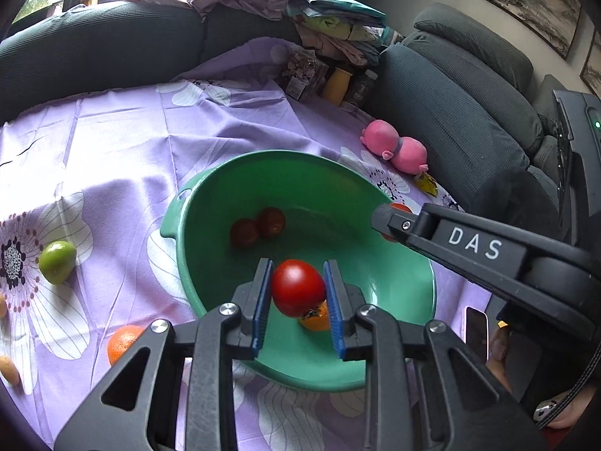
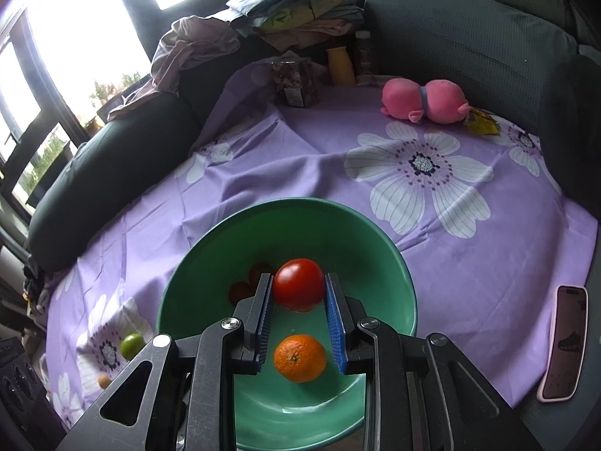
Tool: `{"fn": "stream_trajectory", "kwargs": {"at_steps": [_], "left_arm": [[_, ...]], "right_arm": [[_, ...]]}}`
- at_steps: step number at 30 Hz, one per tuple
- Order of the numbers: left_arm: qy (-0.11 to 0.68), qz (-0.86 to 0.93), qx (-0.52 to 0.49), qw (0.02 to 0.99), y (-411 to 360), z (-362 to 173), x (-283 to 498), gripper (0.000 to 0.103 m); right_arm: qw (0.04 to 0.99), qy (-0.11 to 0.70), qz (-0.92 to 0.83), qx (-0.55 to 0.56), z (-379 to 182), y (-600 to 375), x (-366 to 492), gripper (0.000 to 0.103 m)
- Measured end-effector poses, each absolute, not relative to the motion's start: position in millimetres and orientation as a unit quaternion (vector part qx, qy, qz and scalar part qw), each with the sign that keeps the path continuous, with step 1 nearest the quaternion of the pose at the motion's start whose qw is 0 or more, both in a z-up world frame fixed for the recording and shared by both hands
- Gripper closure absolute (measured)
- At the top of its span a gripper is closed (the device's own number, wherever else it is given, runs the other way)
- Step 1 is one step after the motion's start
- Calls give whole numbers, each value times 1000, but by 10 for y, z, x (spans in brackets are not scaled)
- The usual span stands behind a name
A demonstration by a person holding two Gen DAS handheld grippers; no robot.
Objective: Organize fruits
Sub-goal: 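Lower the tomato into the basin and open the right gripper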
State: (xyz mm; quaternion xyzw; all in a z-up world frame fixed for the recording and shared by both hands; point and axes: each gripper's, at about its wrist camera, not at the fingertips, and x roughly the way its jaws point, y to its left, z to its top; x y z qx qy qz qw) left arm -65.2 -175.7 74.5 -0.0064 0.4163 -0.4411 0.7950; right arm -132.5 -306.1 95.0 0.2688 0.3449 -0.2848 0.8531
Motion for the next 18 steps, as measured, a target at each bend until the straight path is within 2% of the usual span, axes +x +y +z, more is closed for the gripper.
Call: {"fn": "stream_trajectory", "kwargs": {"at_steps": [18], "left_arm": [[423, -433, 3, 796, -1832, 664, -628, 75]], "right_arm": [[831, 383, -301, 269, 798, -3131, -1254, 74]]}}
